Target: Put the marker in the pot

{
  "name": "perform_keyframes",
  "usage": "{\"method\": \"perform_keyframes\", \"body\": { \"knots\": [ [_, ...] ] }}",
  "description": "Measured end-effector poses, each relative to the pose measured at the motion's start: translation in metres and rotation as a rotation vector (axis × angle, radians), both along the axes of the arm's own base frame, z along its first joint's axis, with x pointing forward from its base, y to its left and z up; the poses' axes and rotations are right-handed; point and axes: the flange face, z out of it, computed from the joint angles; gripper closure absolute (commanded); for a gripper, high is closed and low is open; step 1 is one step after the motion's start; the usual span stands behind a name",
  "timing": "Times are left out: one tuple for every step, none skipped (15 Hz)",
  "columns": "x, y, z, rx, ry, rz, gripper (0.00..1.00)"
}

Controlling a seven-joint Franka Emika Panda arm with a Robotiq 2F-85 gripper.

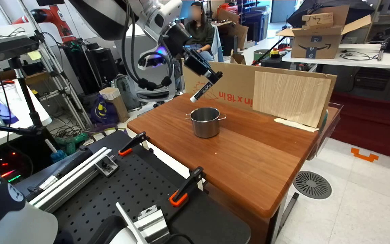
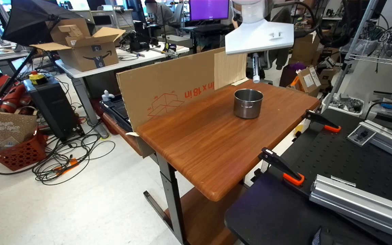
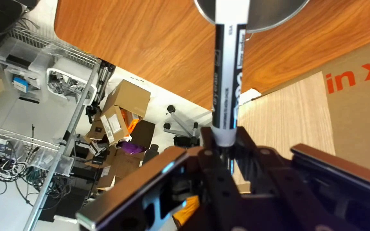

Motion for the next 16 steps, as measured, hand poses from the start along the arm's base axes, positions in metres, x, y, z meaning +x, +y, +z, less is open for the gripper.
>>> {"method": "perform_keyframes", "body": {
  "knots": [
    [0.000, 0.000, -0.004, -0.005, -0.003, -0.008, 0.95],
    [0.001, 0.000, -0.008, -0.014, -0.007, -0.016, 0.95],
    [0.002, 0.000, -0.012, -0.022, -0.010, -0.026, 0.95],
    [0.004, -0.001, -0.015, -0.028, -0.011, -0.035, 0.95],
    [0.006, -0.001, -0.019, -0.031, -0.010, -0.043, 0.95],
    [0.008, -0.001, -0.023, -0.035, -0.008, -0.051, 0.95],
    [0.010, -0.002, -0.027, -0.042, -0.003, -0.059, 0.95],
    [0.012, -0.002, -0.032, -0.047, 0.002, -0.065, 0.95],
    [0.013, -0.002, -0.037, -0.052, 0.009, -0.069, 0.95],
    [0.015, -0.002, -0.042, -0.056, 0.015, -0.071, 0.95],
    [0.016, -0.001, -0.047, -0.058, 0.021, -0.072, 0.95],
    [0.017, 0.001, -0.052, -0.059, 0.027, -0.071, 0.95],
    [0.019, 0.003, -0.056, -0.060, 0.032, -0.070, 0.95],
    [0.020, 0.005, -0.061, -0.061, 0.039, -0.067, 0.95],
    [0.021, 0.007, -0.066, -0.061, 0.045, -0.065, 0.95],
    [0.021, 0.009, -0.071, -0.063, 0.051, -0.062, 0.95]
  ]
}}
